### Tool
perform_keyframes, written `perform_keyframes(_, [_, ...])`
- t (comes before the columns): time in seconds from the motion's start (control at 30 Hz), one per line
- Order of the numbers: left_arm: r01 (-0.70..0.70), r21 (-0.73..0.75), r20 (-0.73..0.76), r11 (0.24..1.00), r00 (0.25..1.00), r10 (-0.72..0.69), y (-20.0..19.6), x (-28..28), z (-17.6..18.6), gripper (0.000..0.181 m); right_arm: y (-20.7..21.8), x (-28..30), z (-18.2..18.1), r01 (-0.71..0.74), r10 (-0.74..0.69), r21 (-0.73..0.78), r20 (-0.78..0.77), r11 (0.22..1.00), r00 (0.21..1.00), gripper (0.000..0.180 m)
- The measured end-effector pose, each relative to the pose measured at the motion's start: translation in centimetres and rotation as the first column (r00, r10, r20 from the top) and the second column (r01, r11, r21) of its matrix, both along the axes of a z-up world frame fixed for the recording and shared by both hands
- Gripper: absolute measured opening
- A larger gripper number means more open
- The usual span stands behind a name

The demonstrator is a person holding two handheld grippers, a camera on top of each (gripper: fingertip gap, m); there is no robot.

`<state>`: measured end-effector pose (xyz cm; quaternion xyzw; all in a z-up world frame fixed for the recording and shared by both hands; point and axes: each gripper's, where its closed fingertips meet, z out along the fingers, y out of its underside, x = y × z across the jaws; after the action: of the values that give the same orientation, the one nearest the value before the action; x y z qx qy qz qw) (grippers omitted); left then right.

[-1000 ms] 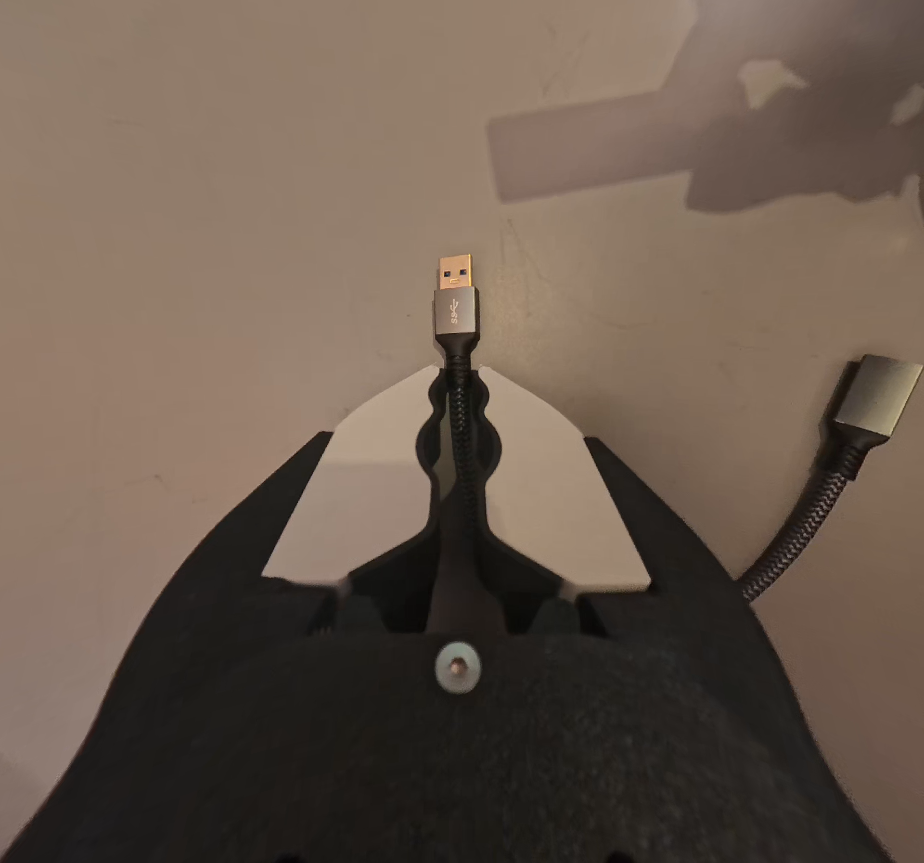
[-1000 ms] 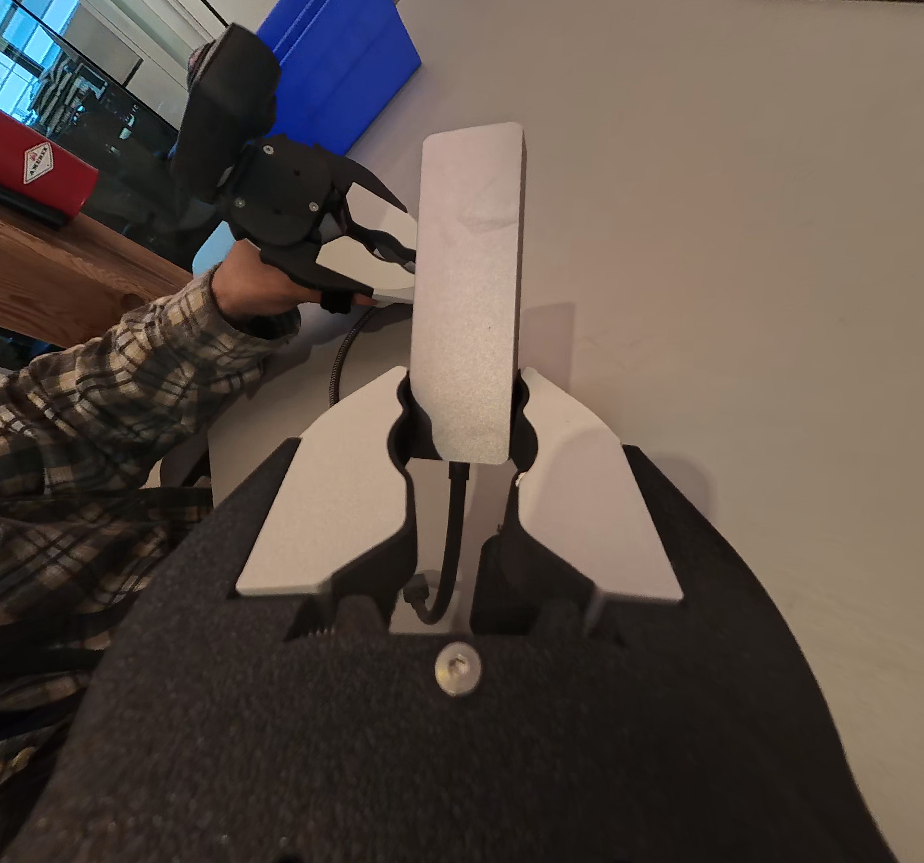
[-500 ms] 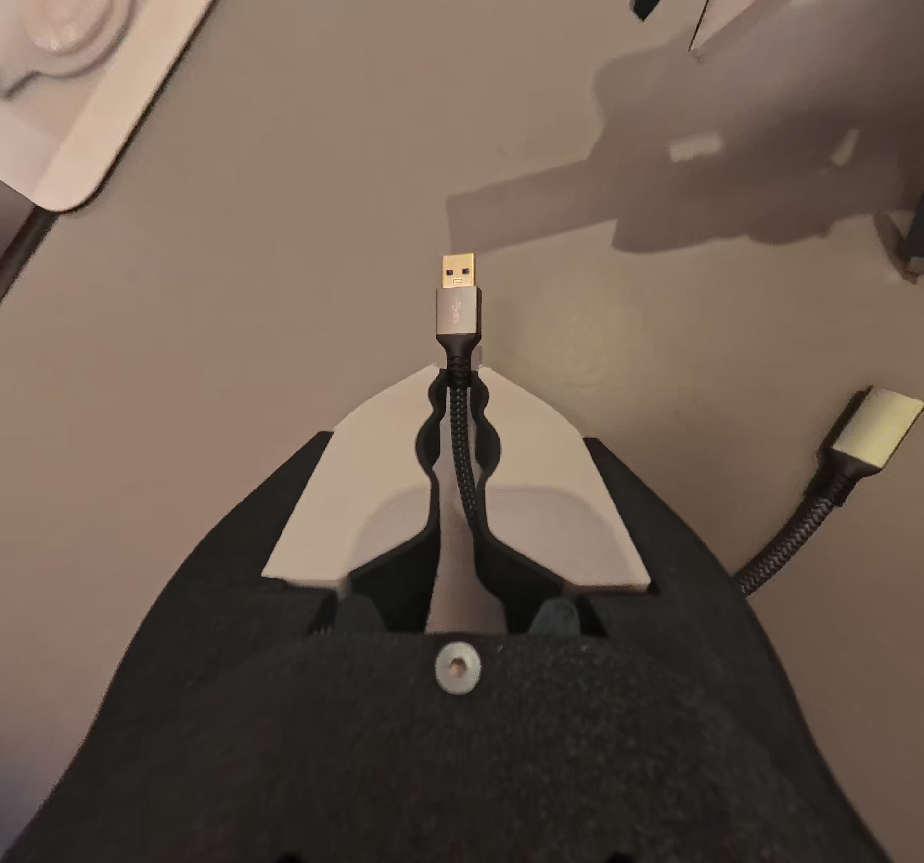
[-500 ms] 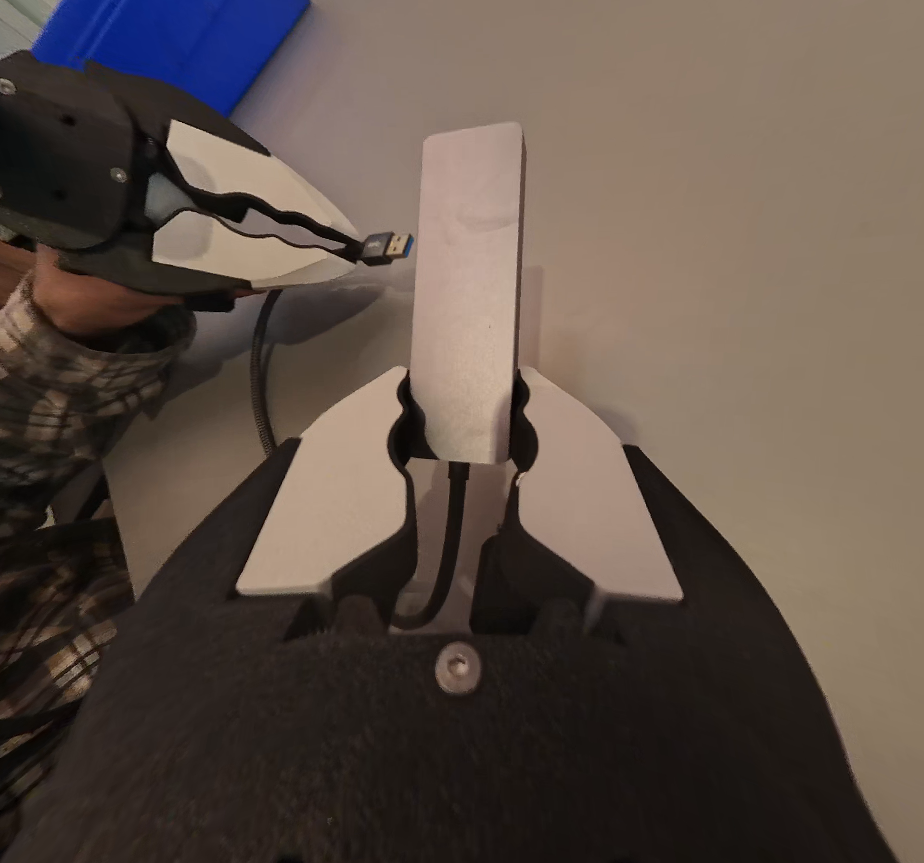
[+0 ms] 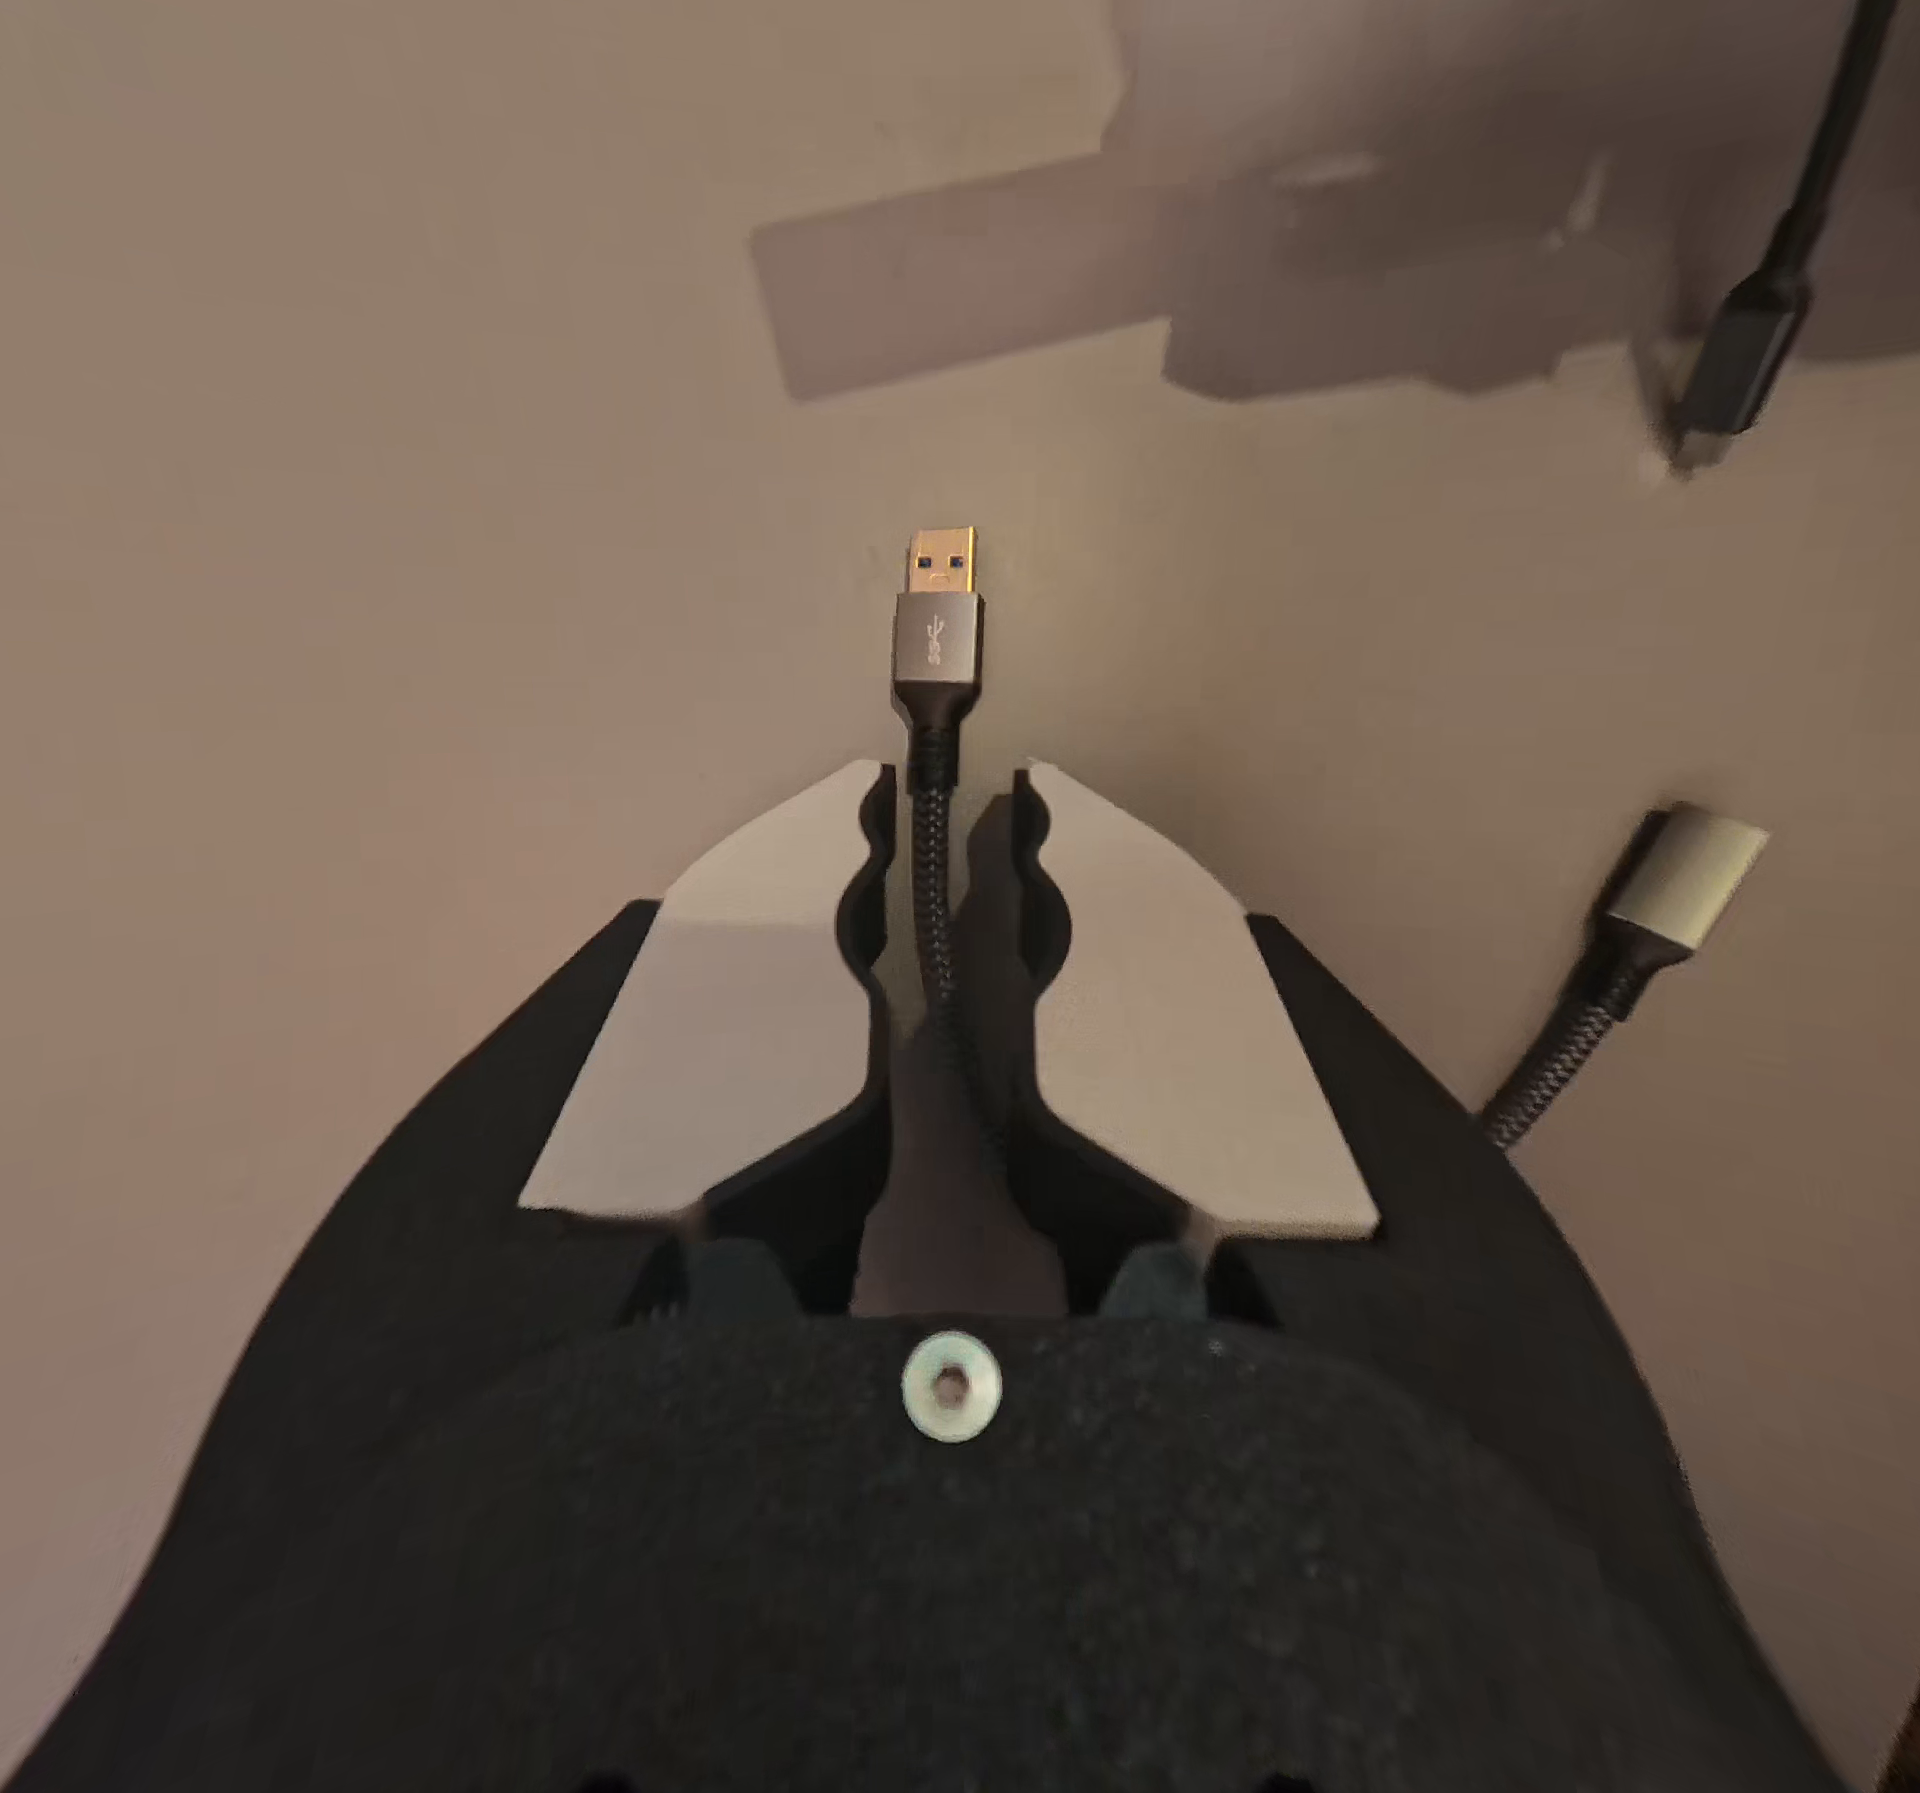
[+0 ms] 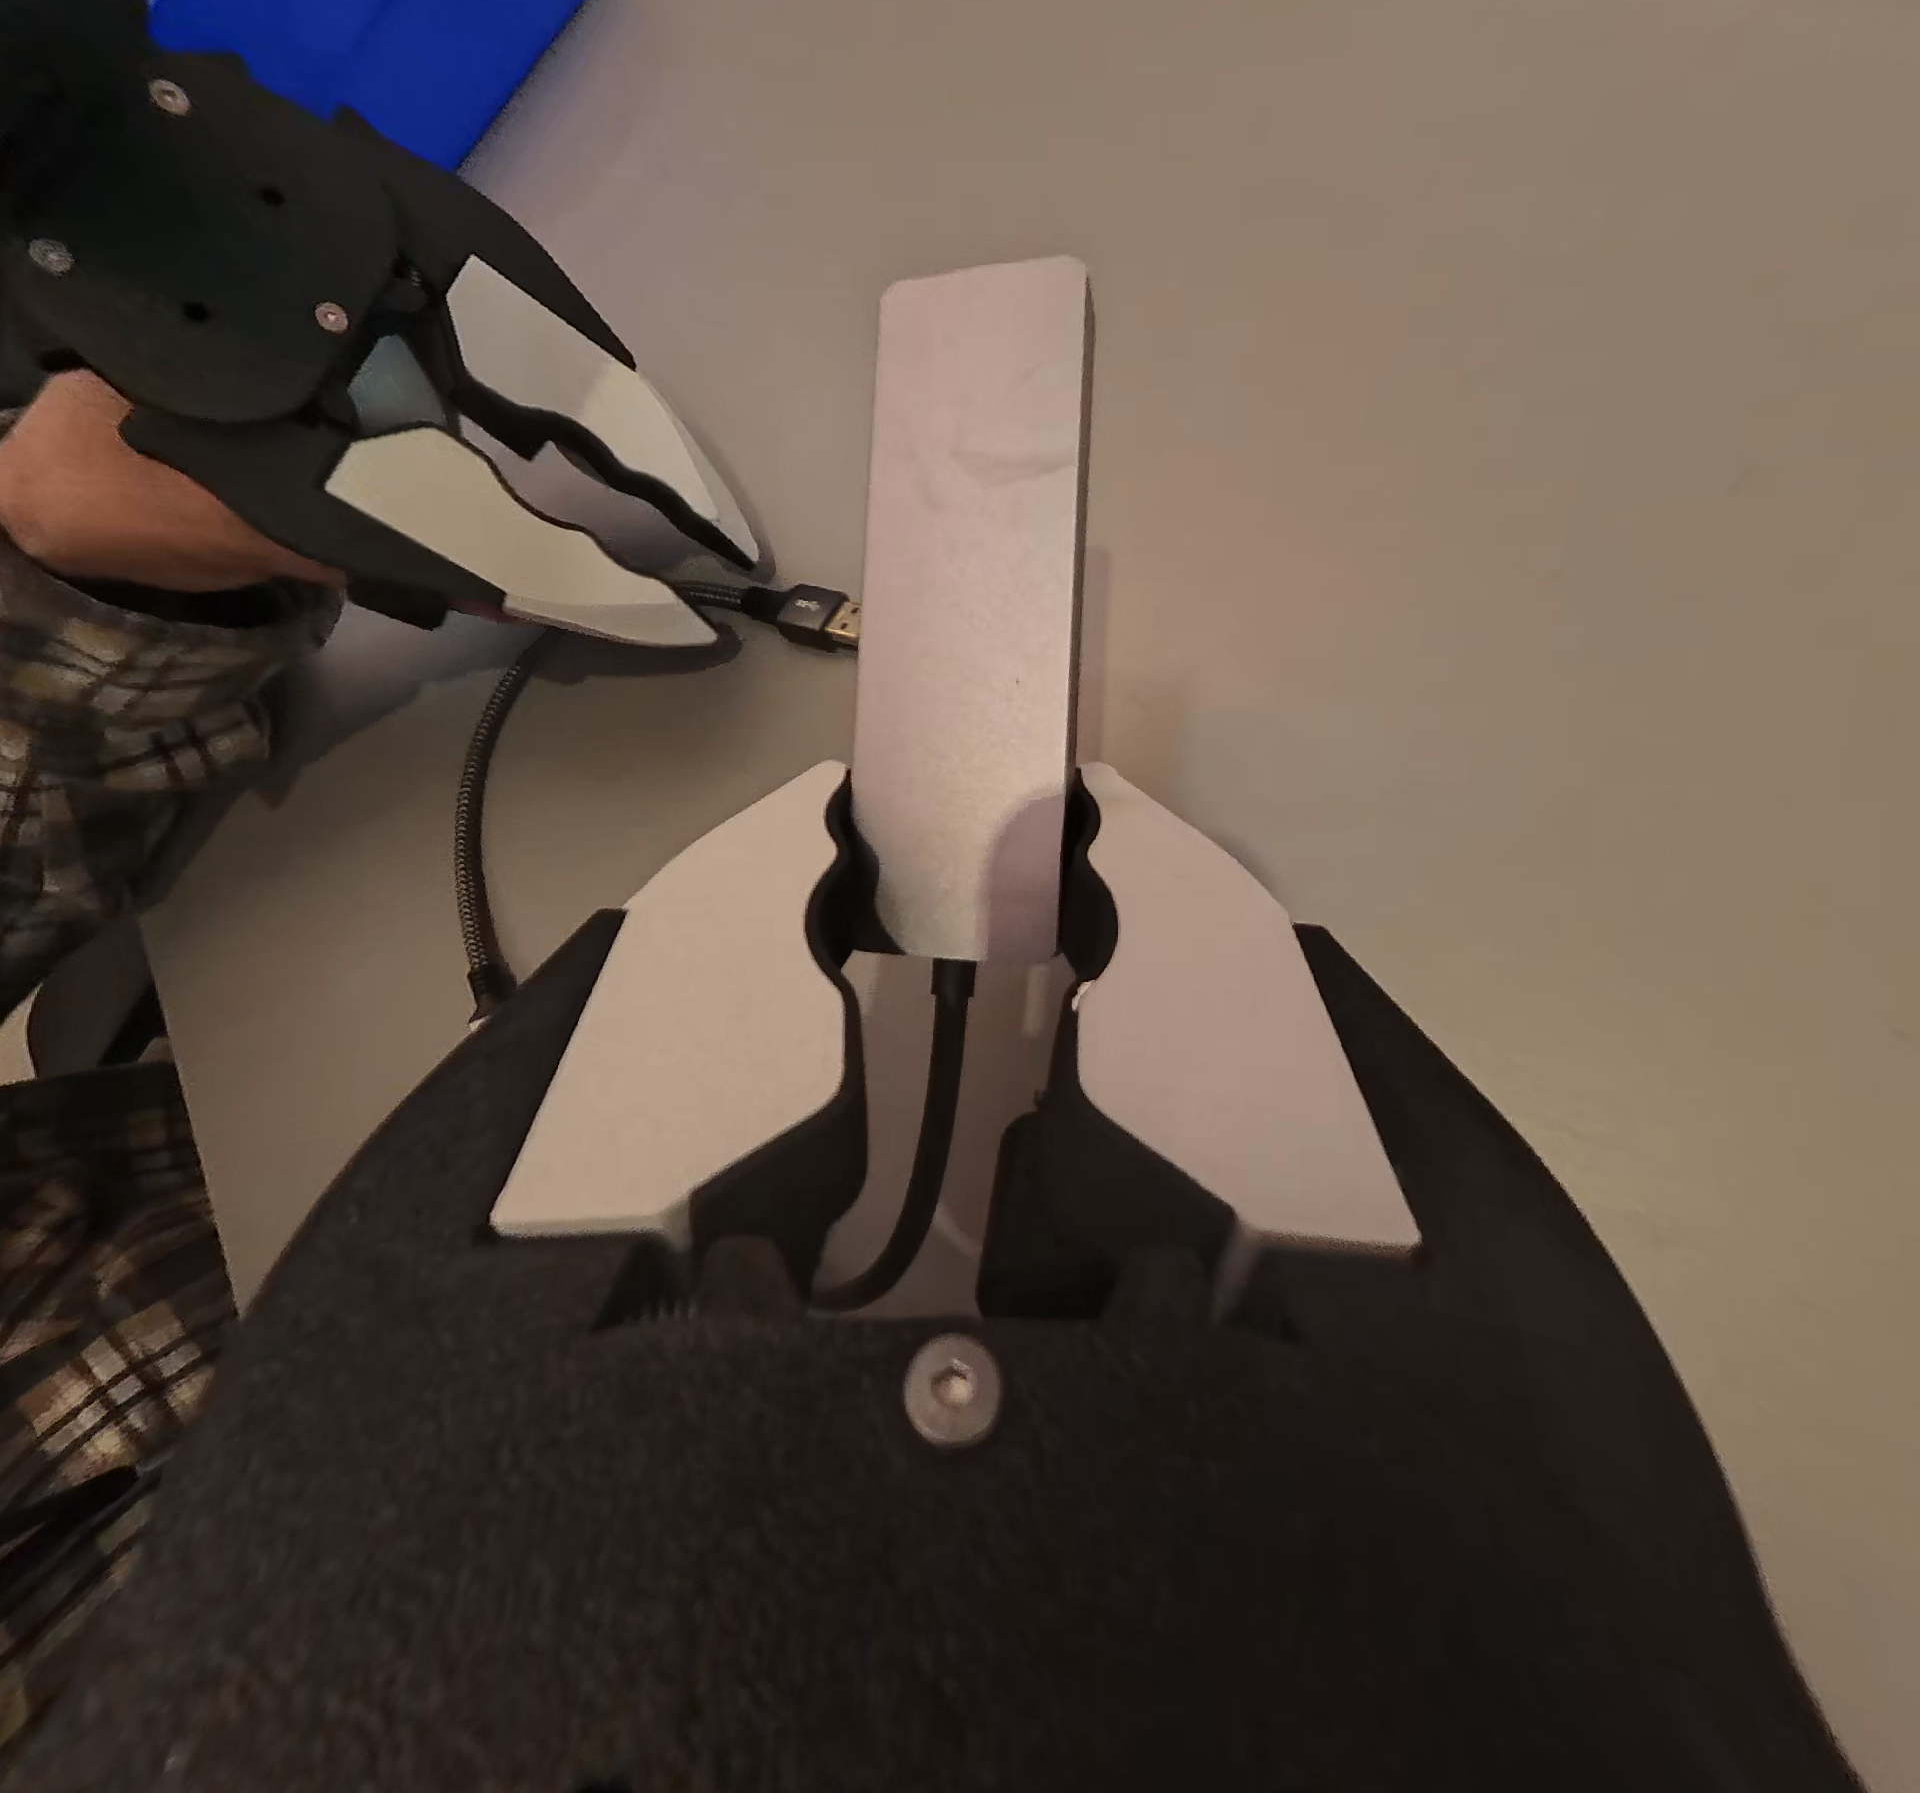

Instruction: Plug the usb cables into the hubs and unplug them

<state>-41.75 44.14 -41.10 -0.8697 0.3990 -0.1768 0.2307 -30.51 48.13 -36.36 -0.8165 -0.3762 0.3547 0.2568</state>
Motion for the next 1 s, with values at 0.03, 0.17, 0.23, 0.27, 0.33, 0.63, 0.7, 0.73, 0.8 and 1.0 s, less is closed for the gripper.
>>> perform_keyframes(0.03, [-0.016,-0.013,0.037,1.0,0.999,0.017,-0.1,-0.1,0.0,0.022,0.0,-0.1,0.1,-0.003,0.003,0.001,-0.005,1.0,1.0,0.035])
perform_keyframes(0.17, [-0.061,-0.055,0.138,0.997,0.988,0.068,0.0,0.3,-0.5,0.031,-0.2,-0.3,0.2,-0.011,0.011,-0.001,-0.018,1.0,1.0,0.036])
perform_keyframes(0.23, [-0.081,-0.049,0.157,0.995,0.984,0.088,0.5,0.6,-0.5,0.034,-0.2,-0.4,0.2,-0.013,0.013,0.003,-0.021,1.0,1.0,0.036])
perform_keyframes(0.27, [-0.085,-0.046,0.166,0.995,0.982,0.091,0.7,0.8,-0.5,0.034,-0.2,-0.4,0.3,-0.014,0.014,0.006,-0.023,1.0,1.0,0.036])
perform_keyframes(0.33, [-0.087,-0.028,0.178,0.996,0.98,0.09,1.1,1.3,-0.5,0.032,-0.3,-0.5,0.5,-0.017,0.018,0.012,-0.029,1.0,0.999,0.036])
perform_keyframes(0.63, [-0.06,0.165,0.097,0.985,0.994,0.044,1.7,1.5,-1.0,0.015,-0.5,-0.8,0.8,-0.03,0.031,0.021,-0.047,0.999,0.998,0.036])
perform_keyframes(0.7, [-0.068,0.171,0.091,0.983,0.994,0.053,1.8,1.4,-1.0,0.015,-0.6,-1.0,0.8,-0.034,0.035,0.024,-0.045,0.999,0.998,0.036])
perform_keyframes(0.73, [-0.072,0.189,0.089,0.979,0.994,0.056,1.9,1.4,-0.8,0.015,-0.7,-0.9,0.8,-0.033,0.034,0.028,-0.042,0.999,0.999,0.036])
perform_keyframes(0.8, [-0.087,0.244,0.149,0.966,0.987,0.052,2.1,1.6,0.6,0.015,-0.5,-0.8,0.8,-0.023,0.025,0.037,-0.037,0.999,0.999,0.036])
perform_keyframes(1.0, [-0.118,0.365,0.183,0.924,0.982,0.053,2.6,2.4,4.7,0.015,0.2,-0.7,-0.3,0.013,-0.013,0.049,0.012,0.999,1.0,0.036])
